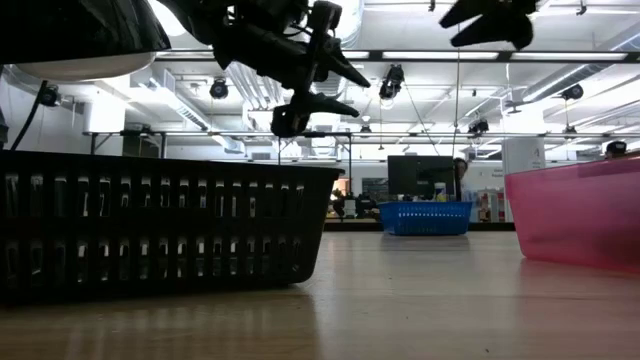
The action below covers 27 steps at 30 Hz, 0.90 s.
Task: Pick and place items into bin
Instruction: Put the white charger adapter into the black bin
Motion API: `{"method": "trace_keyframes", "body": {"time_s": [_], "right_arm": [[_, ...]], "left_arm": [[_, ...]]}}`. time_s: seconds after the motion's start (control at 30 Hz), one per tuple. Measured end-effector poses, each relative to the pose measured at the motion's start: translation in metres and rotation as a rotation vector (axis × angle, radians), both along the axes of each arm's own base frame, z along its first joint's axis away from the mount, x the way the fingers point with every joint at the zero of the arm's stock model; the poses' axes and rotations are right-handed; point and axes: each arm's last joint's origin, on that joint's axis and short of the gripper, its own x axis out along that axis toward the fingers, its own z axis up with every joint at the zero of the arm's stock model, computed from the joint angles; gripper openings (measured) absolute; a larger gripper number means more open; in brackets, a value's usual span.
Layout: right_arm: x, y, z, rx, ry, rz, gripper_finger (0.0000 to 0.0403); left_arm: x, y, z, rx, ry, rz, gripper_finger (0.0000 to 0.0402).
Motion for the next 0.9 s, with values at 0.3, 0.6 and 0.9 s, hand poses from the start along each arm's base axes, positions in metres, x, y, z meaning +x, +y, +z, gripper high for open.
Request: {"method": "trace_keyframes", "body": {"time_s": [0.3, 0.6, 0.9], "right_arm": [[-0.022, -0.004, 0.008, -0.003, -0.026, 0.005, 0.0215], [-0.020, -0.002, 0.005, 0.003, 0.014, 0.062, 0.0215], [-0.016, -0.001, -0.002, -0.021, 0.085, 0.073, 0.0215]], "left_arm": [[0.005, -0.016, 0.006, -0.363, -0.002, -0.025, 0.0205], [0.009, -0.037, 0.040, -0.383, 0.066, -0.010, 0.0205], [-0.007, -0.049, 0.038, -0.335, 0.407, 0.249, 0.0205]]}}
